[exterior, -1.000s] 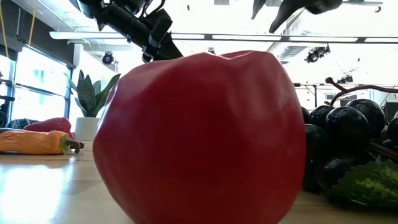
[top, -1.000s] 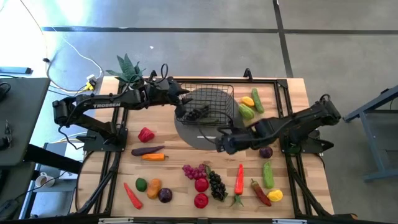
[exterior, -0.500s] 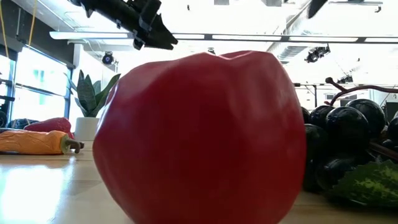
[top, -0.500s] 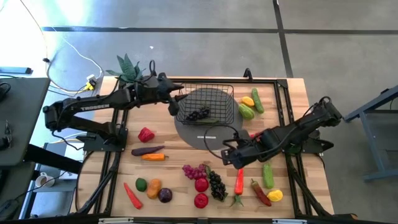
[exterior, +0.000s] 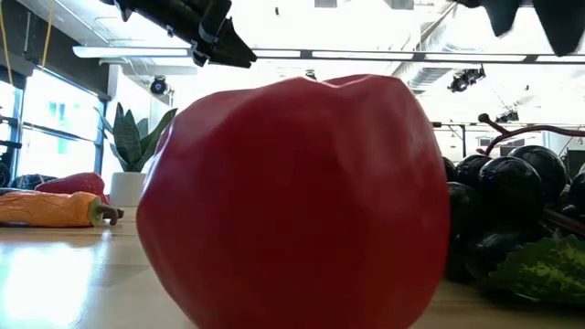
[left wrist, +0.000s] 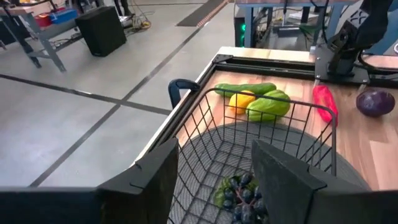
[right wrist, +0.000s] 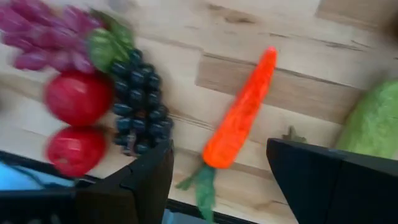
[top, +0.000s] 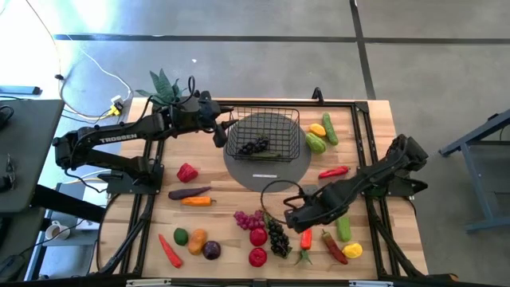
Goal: Build produce basket
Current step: Put the right orange carrot into the wire basket
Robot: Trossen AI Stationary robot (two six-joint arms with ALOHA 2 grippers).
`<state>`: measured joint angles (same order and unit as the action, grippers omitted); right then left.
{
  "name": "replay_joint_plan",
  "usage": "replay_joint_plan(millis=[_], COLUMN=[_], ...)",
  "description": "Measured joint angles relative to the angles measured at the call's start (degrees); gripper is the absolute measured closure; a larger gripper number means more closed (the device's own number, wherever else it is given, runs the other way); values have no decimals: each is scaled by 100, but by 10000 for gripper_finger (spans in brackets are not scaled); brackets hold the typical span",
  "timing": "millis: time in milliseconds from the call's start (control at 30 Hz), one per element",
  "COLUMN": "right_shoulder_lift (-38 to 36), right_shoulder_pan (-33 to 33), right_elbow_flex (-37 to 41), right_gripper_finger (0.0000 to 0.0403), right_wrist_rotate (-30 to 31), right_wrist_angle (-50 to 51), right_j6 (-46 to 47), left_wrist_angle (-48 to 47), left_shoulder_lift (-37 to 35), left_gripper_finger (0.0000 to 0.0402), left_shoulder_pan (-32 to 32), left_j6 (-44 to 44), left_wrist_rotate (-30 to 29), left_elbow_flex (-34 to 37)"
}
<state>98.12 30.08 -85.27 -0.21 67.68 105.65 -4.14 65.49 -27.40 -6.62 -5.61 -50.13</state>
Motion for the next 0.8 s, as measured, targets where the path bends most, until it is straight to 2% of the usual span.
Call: replay_joint_plan(millis=[800], right_shoulder_lift=[1235], right_shoulder_pan=[453], right_elbow_flex=[-4], right_gripper_finger=[162], right_wrist_rotate=[126], right_wrist_angle=[66], right_j6=[837], left_wrist_angle=[-81], left_shoulder_lift=[2], left_gripper_finger=[209], left_shoulder_pan=[-1], left_j6=[-5], left_wrist_rotate=[-85], left_elbow_flex=[0])
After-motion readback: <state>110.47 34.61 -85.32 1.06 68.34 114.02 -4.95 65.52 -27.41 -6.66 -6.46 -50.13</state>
